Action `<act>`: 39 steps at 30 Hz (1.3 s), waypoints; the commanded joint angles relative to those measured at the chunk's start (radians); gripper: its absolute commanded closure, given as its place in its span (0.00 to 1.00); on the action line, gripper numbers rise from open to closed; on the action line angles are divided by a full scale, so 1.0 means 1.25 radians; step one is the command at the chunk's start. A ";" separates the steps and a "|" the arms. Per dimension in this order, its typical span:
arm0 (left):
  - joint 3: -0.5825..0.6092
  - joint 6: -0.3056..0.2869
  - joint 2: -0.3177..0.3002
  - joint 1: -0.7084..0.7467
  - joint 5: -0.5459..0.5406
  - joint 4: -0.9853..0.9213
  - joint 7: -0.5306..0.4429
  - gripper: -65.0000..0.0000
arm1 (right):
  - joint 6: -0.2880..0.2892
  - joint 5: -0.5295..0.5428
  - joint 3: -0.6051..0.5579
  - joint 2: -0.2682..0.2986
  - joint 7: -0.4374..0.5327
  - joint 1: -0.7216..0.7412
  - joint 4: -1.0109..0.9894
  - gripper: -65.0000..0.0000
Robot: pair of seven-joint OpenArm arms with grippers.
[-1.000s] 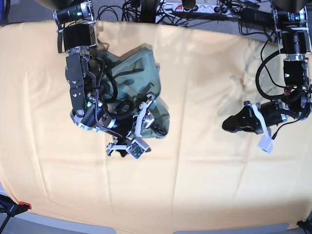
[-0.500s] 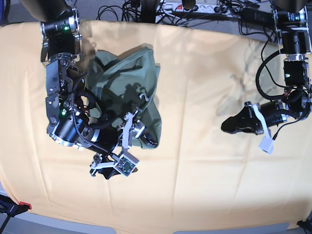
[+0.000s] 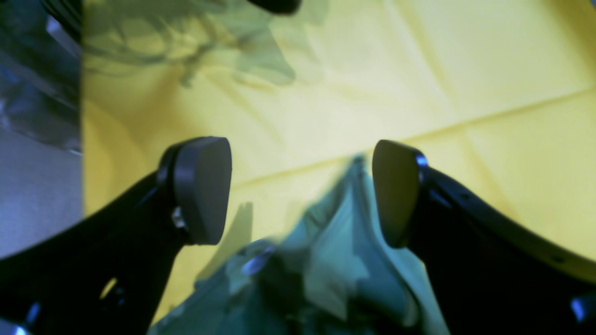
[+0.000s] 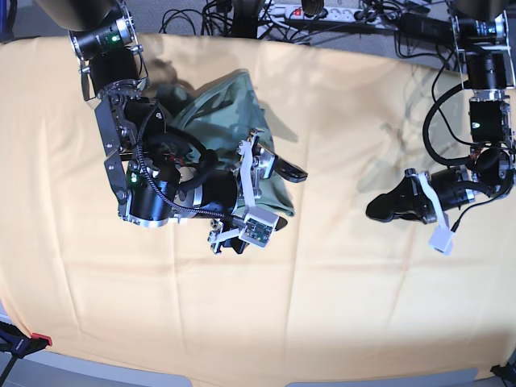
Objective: Fold the T-shirt properly
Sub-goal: 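Lift and fold the held end over the shirt with the right gripper, release, then reach the left gripper to the bundle's edge and grasp it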
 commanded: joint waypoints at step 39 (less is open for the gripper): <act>0.520 -0.007 0.017 -0.011 0.113 0.395 0.059 0.67 | 0.001 -0.100 0.307 0.172 0.060 0.022 -0.063 1.00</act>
